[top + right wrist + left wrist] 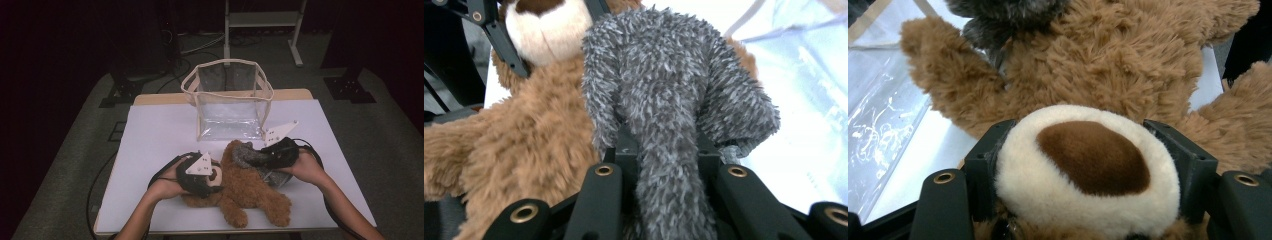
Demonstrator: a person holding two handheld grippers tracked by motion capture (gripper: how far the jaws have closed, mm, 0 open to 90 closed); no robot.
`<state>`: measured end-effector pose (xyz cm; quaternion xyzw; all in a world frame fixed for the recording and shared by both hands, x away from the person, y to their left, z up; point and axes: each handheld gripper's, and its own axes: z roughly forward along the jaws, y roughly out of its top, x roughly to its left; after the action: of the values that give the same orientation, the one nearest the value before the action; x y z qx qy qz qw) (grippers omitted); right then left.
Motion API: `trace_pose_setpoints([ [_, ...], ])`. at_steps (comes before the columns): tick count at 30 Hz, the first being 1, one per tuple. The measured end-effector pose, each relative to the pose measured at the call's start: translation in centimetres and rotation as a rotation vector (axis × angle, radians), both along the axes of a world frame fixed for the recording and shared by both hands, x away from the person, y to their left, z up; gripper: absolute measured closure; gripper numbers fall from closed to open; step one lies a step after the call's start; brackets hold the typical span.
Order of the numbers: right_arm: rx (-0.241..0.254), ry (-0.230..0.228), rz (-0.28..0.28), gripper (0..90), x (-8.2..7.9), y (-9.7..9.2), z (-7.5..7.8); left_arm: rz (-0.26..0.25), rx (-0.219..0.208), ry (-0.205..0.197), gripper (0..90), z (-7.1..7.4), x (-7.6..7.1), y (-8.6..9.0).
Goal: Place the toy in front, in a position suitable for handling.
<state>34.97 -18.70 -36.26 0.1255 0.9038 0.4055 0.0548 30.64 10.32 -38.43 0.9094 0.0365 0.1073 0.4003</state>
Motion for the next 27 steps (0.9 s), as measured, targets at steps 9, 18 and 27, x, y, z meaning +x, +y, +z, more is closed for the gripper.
trace_pose_setpoints([
  [9, 0.025, 0.081, -0.061, 72.5, -0.3, -3.5, -1.3, 0.008, 0.005, 0.049, 28.4, 0.7, 0.5, 1.7],
  [18, 0.020, 0.034, 0.018, 72.5, 0.9, 0.5, 0.7, 0.002, 0.023, 0.046, 28.9, 0.6, 0.2, 1.4],
  [27, 0.012, 0.074, 0.001, 73.2, -0.3, -0.4, -1.4, -0.005, -0.005, 0.034, 24.9, 2.4, -0.2, 3.3],
])
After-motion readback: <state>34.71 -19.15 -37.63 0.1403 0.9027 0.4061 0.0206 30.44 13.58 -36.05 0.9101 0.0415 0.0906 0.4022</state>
